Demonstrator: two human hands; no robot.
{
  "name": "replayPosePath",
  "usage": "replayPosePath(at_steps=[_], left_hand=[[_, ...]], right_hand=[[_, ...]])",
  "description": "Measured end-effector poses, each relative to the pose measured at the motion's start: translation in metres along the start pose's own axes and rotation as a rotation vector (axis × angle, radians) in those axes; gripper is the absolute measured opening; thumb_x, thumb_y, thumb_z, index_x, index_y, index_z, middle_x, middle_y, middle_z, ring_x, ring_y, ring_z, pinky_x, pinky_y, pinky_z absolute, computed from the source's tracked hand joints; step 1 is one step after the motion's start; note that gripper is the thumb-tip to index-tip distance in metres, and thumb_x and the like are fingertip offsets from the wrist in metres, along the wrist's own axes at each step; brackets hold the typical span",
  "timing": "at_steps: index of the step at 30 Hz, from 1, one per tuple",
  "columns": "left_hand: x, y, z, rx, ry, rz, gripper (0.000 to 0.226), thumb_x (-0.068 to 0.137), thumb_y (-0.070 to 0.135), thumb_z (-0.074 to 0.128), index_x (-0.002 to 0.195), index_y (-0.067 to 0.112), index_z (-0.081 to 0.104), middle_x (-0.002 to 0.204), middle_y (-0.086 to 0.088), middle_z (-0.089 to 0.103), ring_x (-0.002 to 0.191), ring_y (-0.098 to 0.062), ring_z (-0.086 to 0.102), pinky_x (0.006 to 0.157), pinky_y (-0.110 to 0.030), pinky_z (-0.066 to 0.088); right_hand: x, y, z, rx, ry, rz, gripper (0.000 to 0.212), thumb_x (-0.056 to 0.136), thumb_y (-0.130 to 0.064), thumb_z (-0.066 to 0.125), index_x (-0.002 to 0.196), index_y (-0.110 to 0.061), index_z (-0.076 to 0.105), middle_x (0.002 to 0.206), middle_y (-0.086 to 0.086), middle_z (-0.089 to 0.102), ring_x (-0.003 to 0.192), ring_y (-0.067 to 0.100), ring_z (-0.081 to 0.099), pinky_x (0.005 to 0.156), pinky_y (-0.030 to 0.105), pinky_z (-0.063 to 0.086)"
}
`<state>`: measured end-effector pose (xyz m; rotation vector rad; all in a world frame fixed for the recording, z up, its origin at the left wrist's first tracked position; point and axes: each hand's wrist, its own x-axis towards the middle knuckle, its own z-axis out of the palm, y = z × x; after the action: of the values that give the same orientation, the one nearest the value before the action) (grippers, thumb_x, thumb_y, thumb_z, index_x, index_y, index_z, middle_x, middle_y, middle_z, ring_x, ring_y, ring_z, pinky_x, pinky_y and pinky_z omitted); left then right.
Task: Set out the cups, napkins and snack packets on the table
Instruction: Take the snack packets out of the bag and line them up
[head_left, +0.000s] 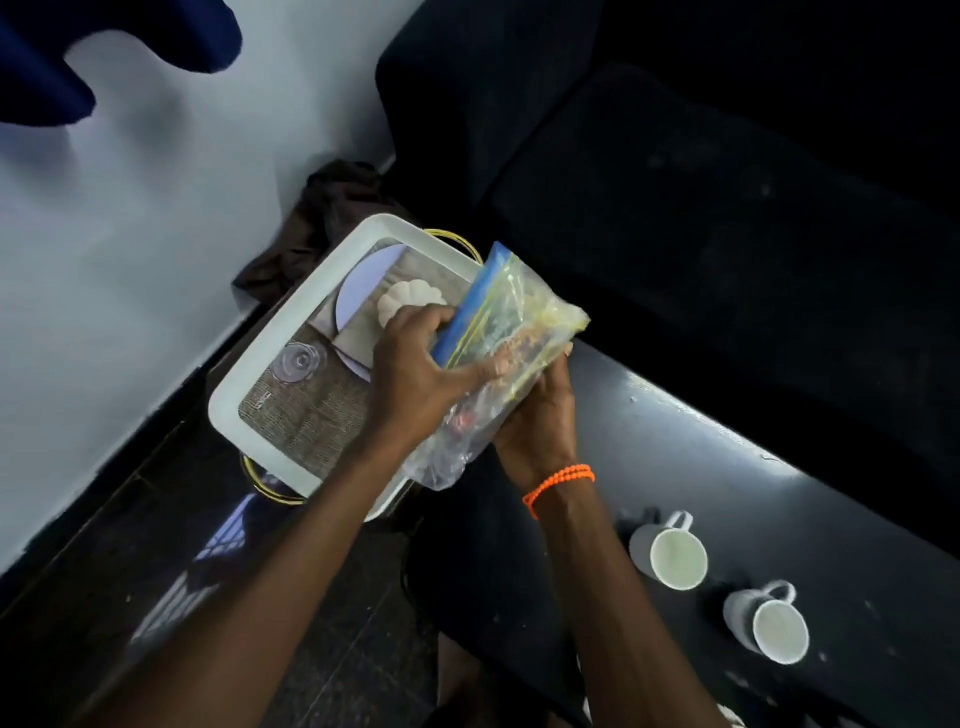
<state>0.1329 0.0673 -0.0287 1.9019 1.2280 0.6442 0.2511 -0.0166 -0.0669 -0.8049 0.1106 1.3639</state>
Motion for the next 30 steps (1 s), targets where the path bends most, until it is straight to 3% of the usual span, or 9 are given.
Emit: replayPosePath(at_steps=[6,8,10,13,16,18,22,25,30], left_hand=[[-0.057,0.027,0.046,-0.208,-0.077,-0.049,0.059,0.088,0.071,0.067,0.076,0.016,0.051,0.059,0.004,0.041,0.056,-0.004,0.037,0.052,-0.026,0.035],[-0.075,0.033,0.060,-0.354,-0.141,-0.163,0.067,0.095,0.076,0.050,0.077,0.012,0.055,0.065,0.013,0.048,0.063,-0.004,0.046,0.056,-0.038,0.043],[-0.089,0.033,0.077,-0.429,-0.220,-0.273,0.077,0.098,0.070,0.044,0.091,-0.004,0.062,0.080,-0.001,0.057,0.079,-0.012,0.054,0.074,-0.055,0.052],[-0.108,0.028,0.099,-0.481,-0.250,-0.399,0.074,0.093,0.060,0.052,0.092,-0.014,0.061,0.079,-0.010,0.056,0.079,-0.017,0.050,0.072,-0.053,0.049],[-0.122,0.024,0.116,-0.490,-0.289,-0.464,0.039,0.088,0.043,0.064,0.089,0.005,0.073,0.078,-0.008,0.068,0.075,-0.015,0.057,0.071,-0.037,0.046],[-0.129,0.025,0.121,-0.506,-0.350,-0.488,0.011,0.083,0.031,0.072,0.088,0.025,0.079,0.081,0.005,0.078,0.074,-0.004,0.066,0.069,-0.026,0.052],[-0.142,0.039,0.125,-0.385,-0.515,-0.456,0.024,0.073,0.036,0.078,0.097,0.037,0.078,0.091,0.008,0.083,0.085,-0.005,0.078,0.074,-0.028,0.063],[-0.143,0.053,0.119,-0.230,-0.419,-0.389,0.014,0.081,0.023,0.079,0.093,0.028,0.075,0.083,-0.001,0.079,0.076,-0.009,0.073,0.071,-0.032,0.060],[-0.120,0.078,0.075,-0.111,-0.033,-0.280,0.032,0.082,-0.003,0.065,0.096,0.025,0.074,0.063,0.027,0.064,0.056,0.008,0.057,0.054,-0.005,0.038]], right_hand=[[-0.043,0.002,-0.041,0.102,0.060,-0.007,0.071,0.100,-0.065,0.045,0.147,-0.012,0.053,0.148,0.017,0.056,0.138,0.034,0.054,0.115,0.050,0.043],[-0.055,0.004,-0.059,0.105,0.152,0.018,0.069,0.100,-0.063,0.048,0.147,-0.013,0.054,0.144,0.016,0.061,0.130,0.032,0.061,0.104,0.045,0.051],[-0.065,0.007,-0.075,0.058,0.252,0.064,0.066,0.099,-0.063,0.050,0.140,-0.013,0.061,0.136,0.017,0.066,0.119,0.031,0.068,0.096,0.043,0.057],[-0.072,0.012,-0.099,-0.264,0.587,0.137,0.055,0.100,-0.059,0.050,0.116,-0.012,0.074,0.116,0.016,0.074,0.103,0.032,0.074,0.094,0.048,0.059],[-0.093,0.003,-0.111,-0.696,0.760,0.026,0.044,0.100,-0.044,0.048,0.101,-0.006,0.071,0.104,0.019,0.075,0.101,0.032,0.070,0.099,0.055,0.053],[-0.115,-0.008,-0.104,-0.743,0.764,-0.117,0.050,0.092,-0.059,0.053,0.097,-0.012,0.070,0.099,0.013,0.076,0.091,0.020,0.068,0.093,0.047,0.056],[-0.152,-0.017,-0.094,-0.977,0.630,-0.280,0.038,0.085,-0.061,0.070,0.100,-0.026,0.071,0.088,-0.009,0.077,0.080,0.000,0.071,0.070,0.017,0.055],[-0.160,-0.030,-0.103,-1.130,0.682,-0.358,0.007,0.094,-0.023,0.069,0.092,-0.017,0.072,0.073,-0.004,0.071,0.069,0.016,0.066,0.063,0.028,0.048],[-0.183,-0.063,-0.122,-1.244,0.813,-0.392,0.020,0.081,-0.002,0.071,0.093,-0.017,0.075,0.080,0.001,0.073,0.076,0.023,0.070,0.076,0.035,0.057]])
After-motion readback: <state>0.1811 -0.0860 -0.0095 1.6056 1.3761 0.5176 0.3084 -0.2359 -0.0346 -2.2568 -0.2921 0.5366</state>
